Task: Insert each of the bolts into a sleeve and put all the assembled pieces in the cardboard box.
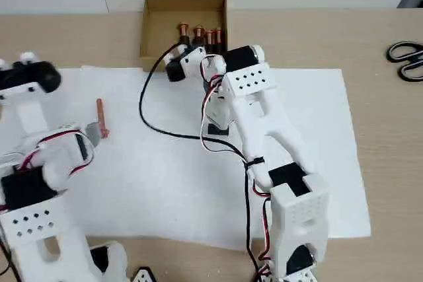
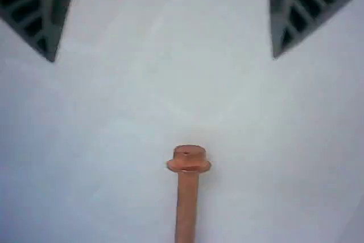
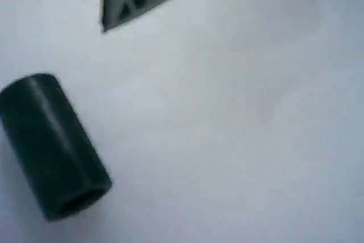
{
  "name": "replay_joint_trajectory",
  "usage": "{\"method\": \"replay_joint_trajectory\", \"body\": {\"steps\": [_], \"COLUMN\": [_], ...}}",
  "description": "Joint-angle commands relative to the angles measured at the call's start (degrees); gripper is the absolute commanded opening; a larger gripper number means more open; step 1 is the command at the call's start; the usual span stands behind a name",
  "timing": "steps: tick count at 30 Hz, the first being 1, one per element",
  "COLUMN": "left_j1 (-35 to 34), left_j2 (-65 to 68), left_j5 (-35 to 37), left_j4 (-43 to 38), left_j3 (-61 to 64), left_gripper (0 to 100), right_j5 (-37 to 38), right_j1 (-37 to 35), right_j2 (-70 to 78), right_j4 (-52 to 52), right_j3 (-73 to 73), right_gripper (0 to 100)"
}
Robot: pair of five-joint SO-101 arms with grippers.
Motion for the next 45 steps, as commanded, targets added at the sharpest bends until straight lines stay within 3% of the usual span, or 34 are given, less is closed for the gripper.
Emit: {"method": "replay_joint_trajectory", "body": {"steps": [1, 9, 33, 38, 45], "left_j1": [-2.3, -2.4, -2.4, -2.4, -2.3], "left_j2": [-0.7, -0.7, -0.7, -0.7, -0.3], "left_j5": [0.4, 0.4, 0.4, 0.4, 0.3], "left_j4": [0.2, -0.1, 0.2, 0.2, 0.2], "left_j3": [-2.2, -0.4, 0.0, 0.0, -0.3], "left_gripper": [23, 23, 23, 23, 23], "right_j5": [8.3, 15.0, 15.1, 12.3, 6.6], "right_j1": [-0.3, -2.4, -2.3, -1.1, 1.7], "right_j2": [-0.4, 3.8, 15.0, 14.4, 7.9], "right_j4": [-0.3, -1.2, -6.3, -5.2, -0.2], "right_j3": [-0.2, -0.4, -0.4, -3.6, -10.8], "right_gripper": [13.6, 13.6, 13.2, 0.1, 0.4]}}
